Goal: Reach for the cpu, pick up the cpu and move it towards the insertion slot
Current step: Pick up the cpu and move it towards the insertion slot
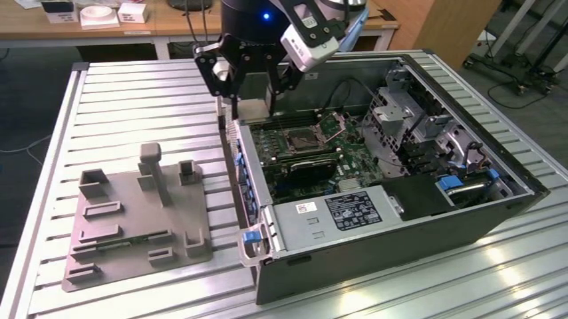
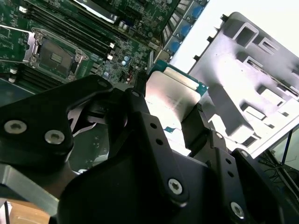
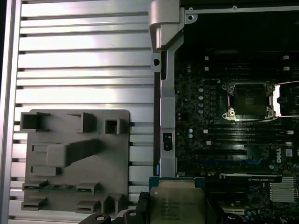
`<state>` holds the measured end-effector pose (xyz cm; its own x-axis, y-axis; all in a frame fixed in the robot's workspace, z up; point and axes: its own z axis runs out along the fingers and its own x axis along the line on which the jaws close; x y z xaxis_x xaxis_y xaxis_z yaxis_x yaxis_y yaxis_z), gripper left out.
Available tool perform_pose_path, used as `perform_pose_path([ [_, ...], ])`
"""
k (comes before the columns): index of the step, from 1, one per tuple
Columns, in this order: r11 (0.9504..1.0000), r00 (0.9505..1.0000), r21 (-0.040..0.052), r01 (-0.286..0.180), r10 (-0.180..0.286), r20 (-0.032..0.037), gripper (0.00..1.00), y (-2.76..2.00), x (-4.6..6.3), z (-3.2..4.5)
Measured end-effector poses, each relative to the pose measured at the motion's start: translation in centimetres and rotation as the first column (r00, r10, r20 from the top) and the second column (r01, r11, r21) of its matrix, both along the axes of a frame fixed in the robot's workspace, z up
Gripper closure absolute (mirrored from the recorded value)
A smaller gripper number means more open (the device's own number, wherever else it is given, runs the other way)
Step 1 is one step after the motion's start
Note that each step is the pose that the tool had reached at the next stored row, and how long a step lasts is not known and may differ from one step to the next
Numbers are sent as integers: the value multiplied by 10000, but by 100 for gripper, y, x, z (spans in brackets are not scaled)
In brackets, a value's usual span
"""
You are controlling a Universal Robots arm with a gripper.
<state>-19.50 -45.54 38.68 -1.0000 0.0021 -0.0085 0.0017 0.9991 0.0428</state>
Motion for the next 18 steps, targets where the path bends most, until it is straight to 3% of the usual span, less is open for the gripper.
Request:
perform_pose_path([
  [18, 10000, 10000, 0, 0, 0, 0, 46, 0, 95, 0],
])
